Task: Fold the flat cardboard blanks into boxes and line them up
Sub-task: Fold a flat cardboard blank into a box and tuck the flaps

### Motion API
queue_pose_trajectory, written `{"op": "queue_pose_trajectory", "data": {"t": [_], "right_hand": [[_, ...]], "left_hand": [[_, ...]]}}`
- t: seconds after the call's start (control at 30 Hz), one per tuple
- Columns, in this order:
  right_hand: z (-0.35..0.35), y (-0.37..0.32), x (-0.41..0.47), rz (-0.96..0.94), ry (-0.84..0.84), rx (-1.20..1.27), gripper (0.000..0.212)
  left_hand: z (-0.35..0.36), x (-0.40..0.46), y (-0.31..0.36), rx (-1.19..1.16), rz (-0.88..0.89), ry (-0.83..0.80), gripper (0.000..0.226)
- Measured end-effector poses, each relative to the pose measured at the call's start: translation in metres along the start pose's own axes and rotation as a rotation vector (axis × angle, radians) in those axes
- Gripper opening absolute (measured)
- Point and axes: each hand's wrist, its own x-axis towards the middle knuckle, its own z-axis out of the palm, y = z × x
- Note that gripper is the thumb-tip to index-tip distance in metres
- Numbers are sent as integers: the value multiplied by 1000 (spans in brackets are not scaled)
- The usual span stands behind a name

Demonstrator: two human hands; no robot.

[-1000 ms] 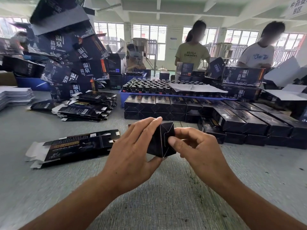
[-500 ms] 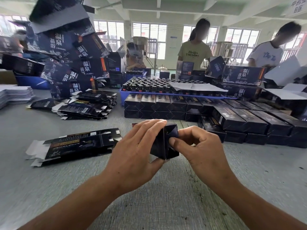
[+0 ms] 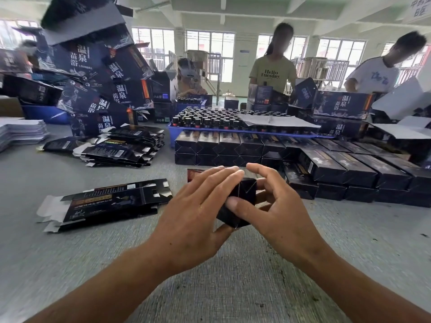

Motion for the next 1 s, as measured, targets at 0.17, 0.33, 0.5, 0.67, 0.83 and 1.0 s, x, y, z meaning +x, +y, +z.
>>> {"op": "queue_pose_trajectory", "data": {"t": [0.17,0.33,0.5,0.67,0.83,1.0], "right_hand": [[-3,9,9,123,83,144,68],[-6,19,13,224,-31,326,55],[-1,18,9,236,-241,179,49],[0,12,6,173,-147,175,43],[-5,4,5,-61,34,183,55],[-4,3,4,-102,10,146,44]], "left_hand": [[2,-1,-3,18,-65,23,87],[-4,2,-7,-320,-514,128,74],[-10,8,-12,-947,-734,131,71],[-10,6,-9,-958,-577,164,59],[-7,2,-5,-919,-527,45,56],[-8,2,-7,-945,-501,36,48]]}}
